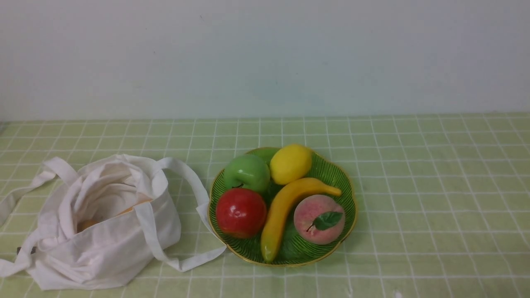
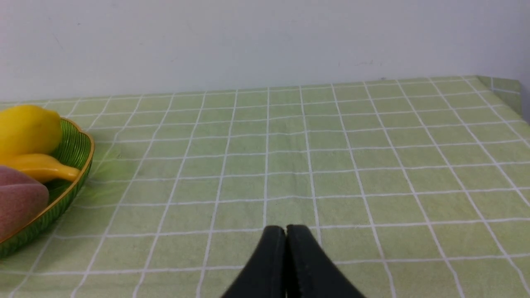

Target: Take the fruit out of the bag on the green coffee tablecloth and place them on the plate.

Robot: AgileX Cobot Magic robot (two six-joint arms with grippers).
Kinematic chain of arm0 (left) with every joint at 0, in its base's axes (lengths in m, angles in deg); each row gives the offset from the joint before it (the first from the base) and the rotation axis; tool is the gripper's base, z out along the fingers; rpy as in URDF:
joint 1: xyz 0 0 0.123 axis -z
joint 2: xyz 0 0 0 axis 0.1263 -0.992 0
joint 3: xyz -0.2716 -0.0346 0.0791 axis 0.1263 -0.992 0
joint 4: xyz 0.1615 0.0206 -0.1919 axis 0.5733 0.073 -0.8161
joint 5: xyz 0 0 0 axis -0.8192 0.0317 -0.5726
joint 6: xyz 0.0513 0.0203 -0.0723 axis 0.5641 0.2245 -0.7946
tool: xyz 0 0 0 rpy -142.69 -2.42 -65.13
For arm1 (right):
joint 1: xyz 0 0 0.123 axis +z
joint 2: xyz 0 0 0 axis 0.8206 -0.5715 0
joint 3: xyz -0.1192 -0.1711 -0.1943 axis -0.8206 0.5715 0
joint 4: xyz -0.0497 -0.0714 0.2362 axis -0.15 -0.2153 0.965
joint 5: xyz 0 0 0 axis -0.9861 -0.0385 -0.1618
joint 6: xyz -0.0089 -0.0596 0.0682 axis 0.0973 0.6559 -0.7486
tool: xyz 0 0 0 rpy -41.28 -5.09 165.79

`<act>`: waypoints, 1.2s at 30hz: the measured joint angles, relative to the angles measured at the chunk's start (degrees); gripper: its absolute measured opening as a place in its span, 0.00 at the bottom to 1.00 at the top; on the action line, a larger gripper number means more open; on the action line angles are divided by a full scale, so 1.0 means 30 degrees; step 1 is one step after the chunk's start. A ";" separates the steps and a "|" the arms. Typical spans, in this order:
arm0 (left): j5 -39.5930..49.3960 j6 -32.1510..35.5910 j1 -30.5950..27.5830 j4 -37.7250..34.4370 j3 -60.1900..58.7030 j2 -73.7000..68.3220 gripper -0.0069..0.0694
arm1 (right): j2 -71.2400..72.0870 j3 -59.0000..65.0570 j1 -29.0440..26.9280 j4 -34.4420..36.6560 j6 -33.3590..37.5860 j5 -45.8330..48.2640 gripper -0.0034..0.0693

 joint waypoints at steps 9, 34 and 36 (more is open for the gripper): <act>-0.6038 0.1786 -0.4650 -0.1573 -0.8756 0.2897 0.08 | 0.0000 0.0000 0.0000 0.0000 0.0000 0.0000 0.03; -0.6366 0.2040 -0.4922 -0.1630 -1.1067 0.2897 0.08 | 0.0000 0.0000 0.0000 0.0000 0.0000 0.0000 0.03; -0.6366 0.2072 -0.4922 -0.1630 -1.1067 0.2897 0.08 | 0.0000 0.0000 0.0000 0.0000 0.0000 0.0000 0.03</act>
